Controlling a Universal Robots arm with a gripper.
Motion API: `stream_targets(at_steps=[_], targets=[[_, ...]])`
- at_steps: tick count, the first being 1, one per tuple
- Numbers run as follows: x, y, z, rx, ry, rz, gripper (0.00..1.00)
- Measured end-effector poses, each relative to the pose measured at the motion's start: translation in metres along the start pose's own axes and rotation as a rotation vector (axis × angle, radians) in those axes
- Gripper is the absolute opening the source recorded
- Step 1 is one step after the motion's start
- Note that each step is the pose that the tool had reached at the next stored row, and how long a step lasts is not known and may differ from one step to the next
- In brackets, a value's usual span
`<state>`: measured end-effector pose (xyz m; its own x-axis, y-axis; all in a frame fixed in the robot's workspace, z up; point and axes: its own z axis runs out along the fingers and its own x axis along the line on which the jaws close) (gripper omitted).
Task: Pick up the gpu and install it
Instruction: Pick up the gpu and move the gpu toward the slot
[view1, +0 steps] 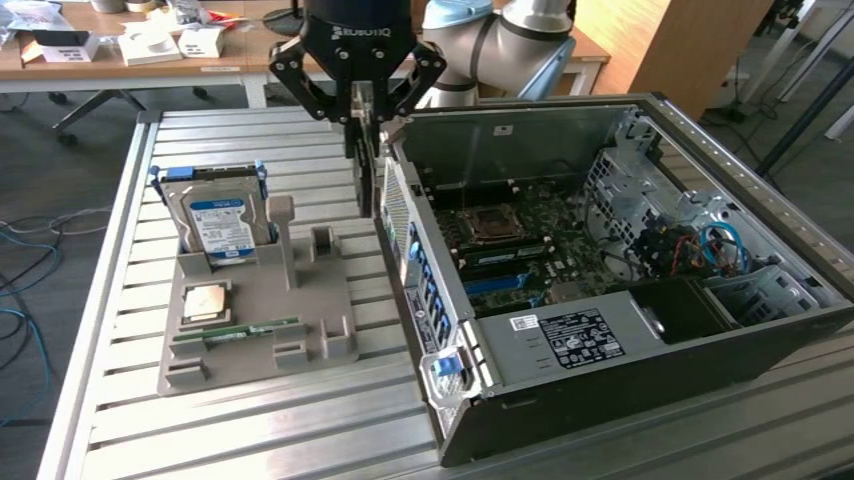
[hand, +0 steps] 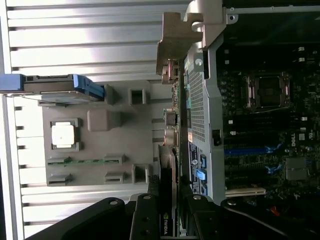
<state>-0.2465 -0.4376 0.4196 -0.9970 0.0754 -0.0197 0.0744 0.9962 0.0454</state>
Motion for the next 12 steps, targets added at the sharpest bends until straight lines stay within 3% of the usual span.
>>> stream_targets(at_steps=[12], targets=[[-0.024, 0.0018, 0.0006, -0.0014, 0.0, 0.0, 0.27]])
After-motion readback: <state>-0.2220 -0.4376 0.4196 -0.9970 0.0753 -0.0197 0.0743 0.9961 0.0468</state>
